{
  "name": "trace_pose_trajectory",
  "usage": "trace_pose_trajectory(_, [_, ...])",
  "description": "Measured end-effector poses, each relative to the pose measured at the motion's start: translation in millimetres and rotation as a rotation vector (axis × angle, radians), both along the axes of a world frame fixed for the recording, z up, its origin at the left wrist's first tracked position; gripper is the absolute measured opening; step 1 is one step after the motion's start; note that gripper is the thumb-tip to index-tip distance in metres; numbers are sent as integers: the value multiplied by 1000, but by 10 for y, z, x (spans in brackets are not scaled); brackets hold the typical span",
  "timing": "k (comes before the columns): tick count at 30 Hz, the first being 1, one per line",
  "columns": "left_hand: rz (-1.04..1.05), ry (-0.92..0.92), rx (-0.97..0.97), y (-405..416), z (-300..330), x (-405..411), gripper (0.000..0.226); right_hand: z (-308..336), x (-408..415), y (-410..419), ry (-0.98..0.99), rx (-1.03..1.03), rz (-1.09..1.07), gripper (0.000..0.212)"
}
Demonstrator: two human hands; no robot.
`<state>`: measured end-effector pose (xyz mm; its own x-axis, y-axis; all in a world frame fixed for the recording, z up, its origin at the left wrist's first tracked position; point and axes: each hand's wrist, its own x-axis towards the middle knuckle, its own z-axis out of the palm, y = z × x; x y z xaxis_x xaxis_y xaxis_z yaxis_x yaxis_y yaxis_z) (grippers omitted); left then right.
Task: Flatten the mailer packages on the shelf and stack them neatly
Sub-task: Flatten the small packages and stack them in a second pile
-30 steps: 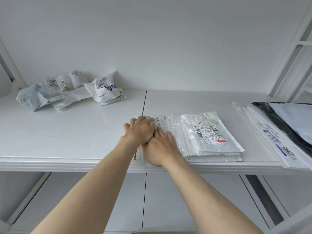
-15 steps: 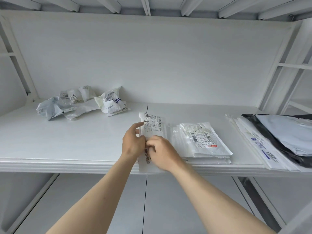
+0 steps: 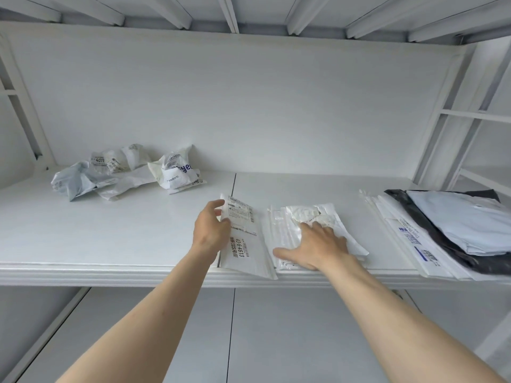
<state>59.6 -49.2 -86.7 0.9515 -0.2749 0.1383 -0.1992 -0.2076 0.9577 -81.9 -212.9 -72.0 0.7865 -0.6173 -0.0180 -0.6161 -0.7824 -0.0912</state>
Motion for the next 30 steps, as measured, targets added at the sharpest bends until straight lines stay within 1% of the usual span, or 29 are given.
trace_pose_trajectory(2, [9,9,16,17,-18,39,46,-20,38,45,89,42,-17,121])
trace_pose_trajectory(3, [12,13,18,37,-21,61,46,-12,62,55,120,53,-22,124])
trace_pose_trajectory(4, [15,13,19,54,-13,78,46,6,81,46,131,66,-27,122])
trace_pose_trajectory(7, [18,9,25,94,-13,120,45,54,113,-10,96,125,-19,103])
trace_pose_trajectory(11, [17,8,27,117,-31,119,44,64,95,-47,65,143,9,92])
trace_pose_trajectory(14, [17,25,-7,98,-13,104,45,92,6,-85,-84,75,28,65])
trace_pose_trajectory(17, [11,52,-61,43,34,70,43,138,-117,-169,-289,71,-31,47])
trace_pose_trajectory(19, [5,54,-91,-14,80,30,42,168,-174,-237,-393,141,-90,40])
trace_pose_trajectory(24, [-1,33,-152,-227,135,-88,42,176,-298,-406,-657,427,-156,40])
trace_pose_trajectory(27, [-7,18,-162,-435,136,-169,39,194,-371,-501,-788,563,-207,24])
trace_pose_trajectory(30, [-42,33,-179,-722,124,-292,36,244,-441,-607,-862,649,-243,19])
